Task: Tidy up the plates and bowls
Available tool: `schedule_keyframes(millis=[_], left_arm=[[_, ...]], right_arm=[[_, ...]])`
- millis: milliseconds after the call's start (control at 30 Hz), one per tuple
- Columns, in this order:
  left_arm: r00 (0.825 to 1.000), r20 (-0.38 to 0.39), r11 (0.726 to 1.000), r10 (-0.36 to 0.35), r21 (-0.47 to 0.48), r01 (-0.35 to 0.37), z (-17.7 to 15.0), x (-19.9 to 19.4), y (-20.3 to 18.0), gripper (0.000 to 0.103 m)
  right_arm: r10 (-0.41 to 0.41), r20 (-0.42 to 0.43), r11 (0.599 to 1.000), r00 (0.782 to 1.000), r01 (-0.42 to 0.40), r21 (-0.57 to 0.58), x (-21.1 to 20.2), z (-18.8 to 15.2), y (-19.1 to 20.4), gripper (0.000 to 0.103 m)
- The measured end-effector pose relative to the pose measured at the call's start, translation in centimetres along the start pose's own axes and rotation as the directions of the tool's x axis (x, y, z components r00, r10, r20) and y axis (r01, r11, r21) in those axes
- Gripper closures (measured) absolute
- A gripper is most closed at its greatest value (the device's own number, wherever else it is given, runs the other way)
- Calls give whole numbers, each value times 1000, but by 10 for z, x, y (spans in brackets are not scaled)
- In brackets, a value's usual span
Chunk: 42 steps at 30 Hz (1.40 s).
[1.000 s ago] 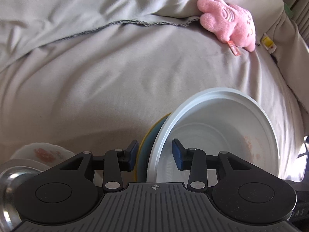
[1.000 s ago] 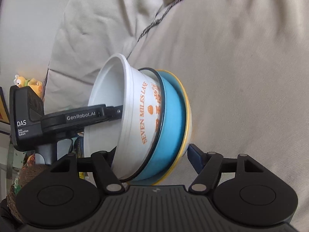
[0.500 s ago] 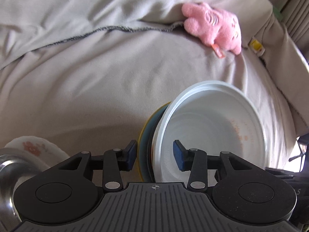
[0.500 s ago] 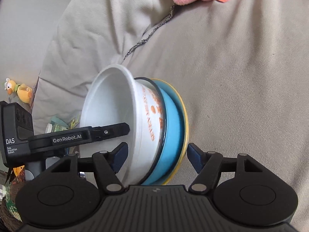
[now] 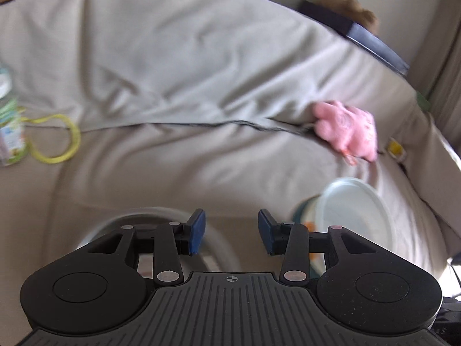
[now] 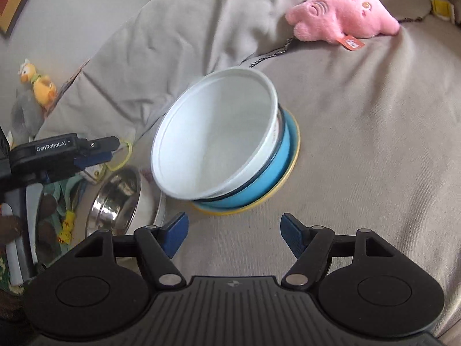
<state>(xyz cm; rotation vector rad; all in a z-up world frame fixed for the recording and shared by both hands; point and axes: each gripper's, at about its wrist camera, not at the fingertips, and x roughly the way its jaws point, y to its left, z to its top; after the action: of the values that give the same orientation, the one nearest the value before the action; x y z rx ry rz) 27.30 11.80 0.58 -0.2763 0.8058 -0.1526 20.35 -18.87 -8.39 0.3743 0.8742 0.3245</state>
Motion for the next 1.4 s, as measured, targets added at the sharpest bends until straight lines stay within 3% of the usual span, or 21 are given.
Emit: schedule_keyframes(millis=[167, 400, 533, 600, 833, 1000, 1100, 1400], left_arm=[[994, 33, 991, 107, -78, -104, -16, -22, 56, 59], [993, 2, 963, 120, -245, -115, -40, -25, 127, 59], [998, -39, 942, 58, -329, -68, -51, -13, 154, 59], [998, -55, 935, 22, -353, -40, -57, -6, 159, 59], [993, -120, 931, -6, -364, -38, -65, 27, 165, 58], [984, -157, 929, -83, -370, 19, -66, 44, 163, 60], [983, -172, 946, -61, -323, 3, -64, 45, 156, 59], [982, -182, 960, -42, -280, -10, -59, 52, 135, 43]], right_arm=[[30, -66, 997, 997, -35, -68, 27, -7, 37, 32], [58, -159, 993, 986, -74, -94, 68, -23, 88, 32], [63, -160, 992, 985, -79, -100, 81, -25, 112, 32], [55, -142, 994, 988, -68, -89, 86, -23, 120, 32], [3, -139, 999, 990, -7, -32, 118, -18, 129, 32], [56, -173, 998, 983, -58, -8, 137, -24, 129, 33], [113, -180, 993, 977, -117, -12, 142, -27, 129, 43], [106, -156, 992, 982, -115, -53, 131, -26, 127, 49]])
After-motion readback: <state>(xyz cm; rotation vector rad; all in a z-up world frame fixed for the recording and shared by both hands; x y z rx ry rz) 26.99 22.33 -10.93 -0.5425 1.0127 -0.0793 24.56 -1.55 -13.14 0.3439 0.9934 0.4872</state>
